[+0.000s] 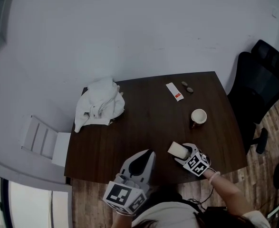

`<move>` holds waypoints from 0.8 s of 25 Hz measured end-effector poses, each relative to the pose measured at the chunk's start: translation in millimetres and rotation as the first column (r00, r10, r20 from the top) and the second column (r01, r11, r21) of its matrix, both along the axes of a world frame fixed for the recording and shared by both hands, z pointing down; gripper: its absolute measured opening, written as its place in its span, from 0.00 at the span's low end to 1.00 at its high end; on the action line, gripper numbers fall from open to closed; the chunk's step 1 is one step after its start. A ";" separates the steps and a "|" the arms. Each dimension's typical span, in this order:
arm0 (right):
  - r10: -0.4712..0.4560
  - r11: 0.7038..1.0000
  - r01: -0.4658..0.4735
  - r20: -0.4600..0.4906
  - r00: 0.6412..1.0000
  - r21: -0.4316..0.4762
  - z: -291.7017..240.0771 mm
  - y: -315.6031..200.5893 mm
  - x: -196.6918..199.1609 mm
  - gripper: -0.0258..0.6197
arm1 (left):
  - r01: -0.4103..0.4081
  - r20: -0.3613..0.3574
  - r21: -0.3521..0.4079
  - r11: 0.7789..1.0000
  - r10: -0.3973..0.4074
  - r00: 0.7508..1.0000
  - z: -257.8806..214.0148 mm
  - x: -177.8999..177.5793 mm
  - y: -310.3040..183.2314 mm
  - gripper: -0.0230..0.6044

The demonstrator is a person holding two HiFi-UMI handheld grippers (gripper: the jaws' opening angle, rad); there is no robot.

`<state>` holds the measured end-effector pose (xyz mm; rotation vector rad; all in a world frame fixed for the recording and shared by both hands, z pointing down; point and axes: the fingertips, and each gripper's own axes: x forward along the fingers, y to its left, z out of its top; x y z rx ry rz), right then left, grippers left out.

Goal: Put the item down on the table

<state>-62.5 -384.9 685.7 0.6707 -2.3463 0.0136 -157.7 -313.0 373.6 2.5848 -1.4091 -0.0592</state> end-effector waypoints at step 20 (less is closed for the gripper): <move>0.037 0.988 -0.048 -0.080 0.996 -0.148 32.5 -16.5 4.0 0.53 | 0.039 -0.004 -0.013 0.999 -0.039 0.999 5.2 -13.8 10.9 0.08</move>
